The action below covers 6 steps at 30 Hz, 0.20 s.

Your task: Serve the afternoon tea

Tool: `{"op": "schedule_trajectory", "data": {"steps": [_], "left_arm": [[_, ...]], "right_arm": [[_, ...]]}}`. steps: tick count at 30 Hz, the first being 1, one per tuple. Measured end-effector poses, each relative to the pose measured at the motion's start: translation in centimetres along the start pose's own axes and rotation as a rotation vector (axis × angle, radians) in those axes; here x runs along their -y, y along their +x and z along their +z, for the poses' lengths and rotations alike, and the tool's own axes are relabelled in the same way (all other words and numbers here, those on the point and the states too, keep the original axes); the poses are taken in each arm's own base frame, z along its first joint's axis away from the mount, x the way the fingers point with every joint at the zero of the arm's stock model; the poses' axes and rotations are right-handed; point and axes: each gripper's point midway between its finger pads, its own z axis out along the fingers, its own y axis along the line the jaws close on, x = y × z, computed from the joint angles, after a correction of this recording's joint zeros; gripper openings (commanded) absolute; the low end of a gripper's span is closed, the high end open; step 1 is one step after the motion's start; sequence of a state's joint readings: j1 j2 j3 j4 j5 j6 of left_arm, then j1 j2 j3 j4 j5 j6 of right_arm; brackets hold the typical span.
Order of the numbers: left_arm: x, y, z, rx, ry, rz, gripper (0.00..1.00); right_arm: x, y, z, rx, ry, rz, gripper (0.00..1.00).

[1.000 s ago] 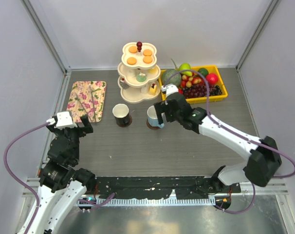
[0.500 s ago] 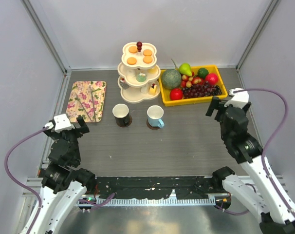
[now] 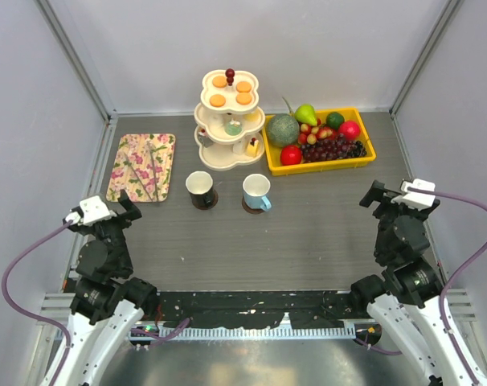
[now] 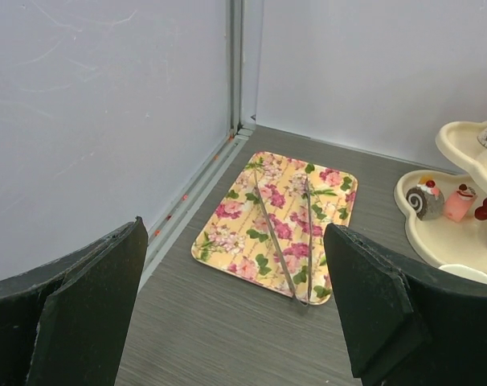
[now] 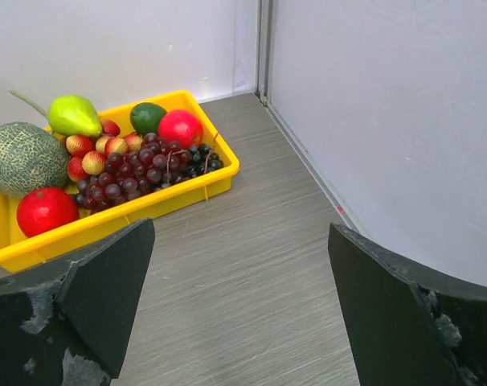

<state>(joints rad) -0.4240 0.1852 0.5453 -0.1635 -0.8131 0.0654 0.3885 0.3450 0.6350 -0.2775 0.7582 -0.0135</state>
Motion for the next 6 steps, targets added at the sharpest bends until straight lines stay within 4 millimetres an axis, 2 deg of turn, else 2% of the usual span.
{"op": "schedule_trajectory", "data": {"steps": [6], "left_arm": [[0.09, 0.13, 0.07, -0.002, 0.001, 0.002, 0.99]], "right_arm": [[-0.03, -0.37, 0.15, 0.020, 0.004, 0.011, 0.95]]}}
